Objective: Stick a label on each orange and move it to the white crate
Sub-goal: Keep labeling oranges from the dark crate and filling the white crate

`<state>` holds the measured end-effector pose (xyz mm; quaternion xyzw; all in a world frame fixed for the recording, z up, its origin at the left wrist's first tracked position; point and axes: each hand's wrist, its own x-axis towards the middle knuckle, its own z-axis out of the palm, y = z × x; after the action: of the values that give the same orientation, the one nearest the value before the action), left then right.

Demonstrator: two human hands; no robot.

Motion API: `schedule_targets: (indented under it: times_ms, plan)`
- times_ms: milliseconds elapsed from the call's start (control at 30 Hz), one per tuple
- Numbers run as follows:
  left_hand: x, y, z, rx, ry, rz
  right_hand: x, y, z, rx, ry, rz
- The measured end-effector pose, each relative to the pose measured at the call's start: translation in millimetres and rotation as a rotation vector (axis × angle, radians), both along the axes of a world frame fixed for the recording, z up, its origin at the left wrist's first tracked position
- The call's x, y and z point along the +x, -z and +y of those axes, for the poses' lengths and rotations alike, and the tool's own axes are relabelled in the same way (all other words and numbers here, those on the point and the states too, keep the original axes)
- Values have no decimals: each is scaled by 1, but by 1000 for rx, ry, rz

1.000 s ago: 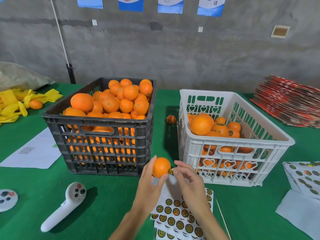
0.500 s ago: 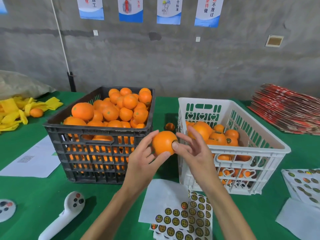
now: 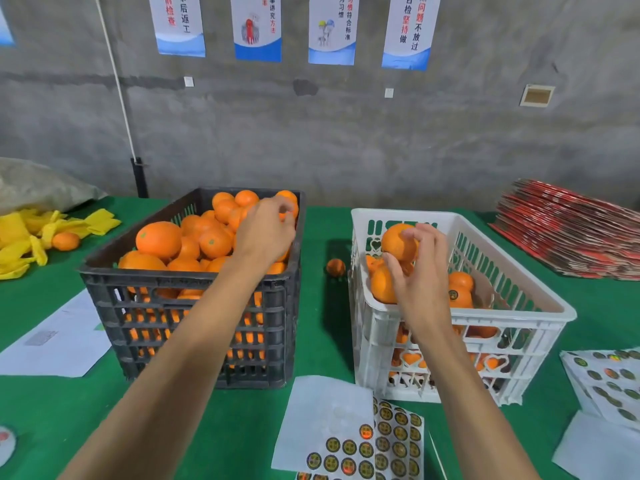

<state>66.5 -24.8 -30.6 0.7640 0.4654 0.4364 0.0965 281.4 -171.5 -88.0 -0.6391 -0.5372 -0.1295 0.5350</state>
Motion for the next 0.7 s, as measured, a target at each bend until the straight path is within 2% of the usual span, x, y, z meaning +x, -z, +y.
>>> schedule_targets:
  times_ms: [100, 233, 300, 400, 467, 600, 700]
  plan:
    - [-2, 8, 42, -203, -6, 242, 5, 5, 4, 3, 34, -29]
    - [1, 29, 72, -421, 94, 458, 2, 6, 2, 84, 10, -79]
    - [3, 34, 79, -462, 109, 513, -2, 8, 0, 126, 8, -97]
    - [3, 33, 84, -448, 74, 458, -7, 14, -2, 173, 3, -124]
    - [-2, 31, 78, -372, 36, 401, -12, 20, -4, 198, -12, -141]
    - [-13, 23, 35, -64, 15, 61, -25, 33, -10, 264, -115, -197]
    - [-18, 25, -15, 92, 123, -170, -34, 42, -18, 267, -214, -253]
